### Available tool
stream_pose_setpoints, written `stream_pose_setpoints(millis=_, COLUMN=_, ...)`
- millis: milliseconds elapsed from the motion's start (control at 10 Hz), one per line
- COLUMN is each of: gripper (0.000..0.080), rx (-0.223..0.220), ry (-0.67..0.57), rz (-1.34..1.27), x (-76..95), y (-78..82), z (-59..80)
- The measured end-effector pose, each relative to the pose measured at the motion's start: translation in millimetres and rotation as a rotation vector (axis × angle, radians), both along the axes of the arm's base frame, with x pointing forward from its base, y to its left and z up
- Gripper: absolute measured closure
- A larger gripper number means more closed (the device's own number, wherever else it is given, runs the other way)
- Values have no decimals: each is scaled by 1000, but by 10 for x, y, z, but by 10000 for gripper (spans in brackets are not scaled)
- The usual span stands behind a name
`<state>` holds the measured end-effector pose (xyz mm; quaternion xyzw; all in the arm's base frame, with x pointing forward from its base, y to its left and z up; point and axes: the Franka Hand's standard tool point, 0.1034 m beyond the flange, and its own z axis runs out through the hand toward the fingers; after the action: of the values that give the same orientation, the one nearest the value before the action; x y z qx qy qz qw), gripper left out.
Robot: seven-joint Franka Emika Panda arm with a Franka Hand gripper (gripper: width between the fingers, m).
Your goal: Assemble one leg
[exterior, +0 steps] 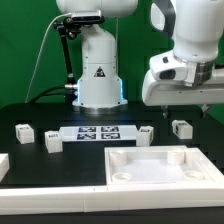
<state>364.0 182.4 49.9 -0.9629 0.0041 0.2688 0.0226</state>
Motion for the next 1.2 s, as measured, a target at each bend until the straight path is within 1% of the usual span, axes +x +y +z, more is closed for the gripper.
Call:
stream_pose_setpoints(millis=100, gripper=151, rx=18, ry=74, rz=6, x=-13, y=2, z=-30)
stream_pose_setpoints(millis=200, gripper=151, rx=33, ry=129, rz=15, x=-26, y=-13, z=-87)
stream_pose_setpoints(millis=300, gripper=151, rx=54, ry=210, rz=21, x=-50, y=-15, z=-139)
stream_pose_setpoints(millis=400, gripper=151, rx=69, ry=230, rz=3, x=-23, y=-4, z=-207)
stream_pose_setpoints(millis=500, gripper=151, rx=62, ry=314, rz=11, x=-135, y=-4, z=-201)
stream_pose_setpoints(millis=600, gripper=151, rx=43, ry=406, rz=20, x=-205, y=21, z=-248)
stream_pose_setpoints(millis=700, gripper=151, rx=35, ry=419, rz=5, x=-195, y=36, z=-334)
stream_pose_setpoints(millis=900, gripper=151, rx=1, ry=438, rz=-18, x=-281, y=54, z=-381)
stream_pose_setpoints(millis=1200, gripper=151, rx=-12, ry=448, rz=-9, x=-356, y=98, z=-419)
